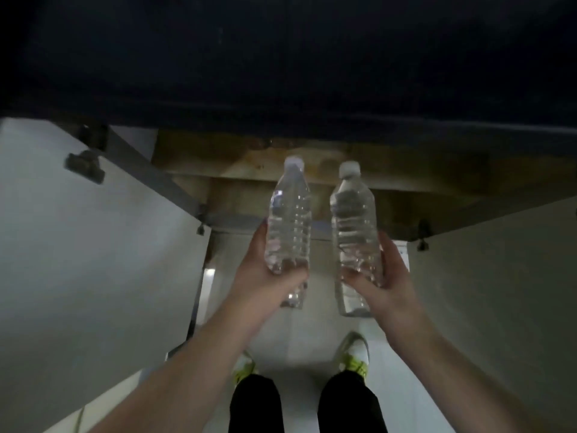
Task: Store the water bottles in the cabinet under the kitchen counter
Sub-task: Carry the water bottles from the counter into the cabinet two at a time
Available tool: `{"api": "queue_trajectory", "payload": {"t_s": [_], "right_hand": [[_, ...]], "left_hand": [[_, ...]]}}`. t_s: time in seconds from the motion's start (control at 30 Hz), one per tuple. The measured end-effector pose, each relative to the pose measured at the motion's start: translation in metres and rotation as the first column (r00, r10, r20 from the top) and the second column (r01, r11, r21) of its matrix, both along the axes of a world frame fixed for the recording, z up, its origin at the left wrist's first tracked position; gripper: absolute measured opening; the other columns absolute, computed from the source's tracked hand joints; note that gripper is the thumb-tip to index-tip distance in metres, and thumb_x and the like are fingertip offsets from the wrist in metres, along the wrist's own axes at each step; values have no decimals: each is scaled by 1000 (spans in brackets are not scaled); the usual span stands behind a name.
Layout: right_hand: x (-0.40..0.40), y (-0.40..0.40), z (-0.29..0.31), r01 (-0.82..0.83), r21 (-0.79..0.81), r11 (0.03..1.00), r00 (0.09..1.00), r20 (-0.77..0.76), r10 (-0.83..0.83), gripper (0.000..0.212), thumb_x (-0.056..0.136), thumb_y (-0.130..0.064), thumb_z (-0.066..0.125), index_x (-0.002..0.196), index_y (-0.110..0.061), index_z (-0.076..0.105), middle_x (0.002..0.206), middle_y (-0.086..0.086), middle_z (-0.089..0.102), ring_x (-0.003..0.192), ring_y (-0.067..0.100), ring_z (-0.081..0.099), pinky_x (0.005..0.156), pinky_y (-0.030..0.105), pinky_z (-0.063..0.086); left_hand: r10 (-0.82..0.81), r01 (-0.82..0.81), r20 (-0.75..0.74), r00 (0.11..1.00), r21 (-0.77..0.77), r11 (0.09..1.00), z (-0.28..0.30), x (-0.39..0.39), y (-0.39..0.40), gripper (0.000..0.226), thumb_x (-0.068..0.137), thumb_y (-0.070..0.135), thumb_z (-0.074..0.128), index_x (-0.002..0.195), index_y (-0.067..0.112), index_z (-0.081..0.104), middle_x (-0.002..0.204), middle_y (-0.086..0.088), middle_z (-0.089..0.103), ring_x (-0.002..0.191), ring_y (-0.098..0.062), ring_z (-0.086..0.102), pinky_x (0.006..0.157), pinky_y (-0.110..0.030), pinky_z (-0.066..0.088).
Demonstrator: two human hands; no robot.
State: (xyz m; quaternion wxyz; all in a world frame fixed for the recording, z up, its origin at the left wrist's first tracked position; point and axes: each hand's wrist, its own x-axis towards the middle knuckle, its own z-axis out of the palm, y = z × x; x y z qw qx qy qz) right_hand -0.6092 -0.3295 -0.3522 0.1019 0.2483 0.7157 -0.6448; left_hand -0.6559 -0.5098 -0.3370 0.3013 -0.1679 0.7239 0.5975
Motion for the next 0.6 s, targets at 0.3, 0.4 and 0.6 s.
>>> {"api": "queue_trajectory", "payload": {"t_s": [0.3, 0.4, 0.6], "right_hand": [[-60, 8, -96, 118, -38, 992, 984, -128, -122, 65, 78, -24, 78, 133, -39, 46, 117, -14, 66, 106, 6, 64, 92, 42, 52], [-78, 8, -108, 150, -66, 986, 978, -133, -158, 75, 73, -23, 82, 136, -33, 43, 119, -12, 65, 106, 10, 66, 90, 45, 54], [-99, 12, -122, 205, 57, 977, 975, -97, -199, 86, 66, -27, 86, 138, -24, 38, 121, -10, 58, 103, 8, 61, 70, 20, 51]], "left_hand": [[62, -72, -125, 990, -80, 994, -98, -65, 41, 64, 72, 18, 81, 127, 35, 51, 97, 16, 68, 75, 4, 67, 56, -16, 52], [108, -115, -108, 988, -63, 991, -110, -79, 55, 53, 74, 17, 81, 118, 33, 56, 94, 14, 69, 67, 6, 65, 46, -11, 48], [208, -205, -114, 971, 32, 978, -117, -106, 62, 46, 74, 16, 80, 114, 31, 63, 99, 6, 74, 83, -13, 73, 67, -35, 63]]}}
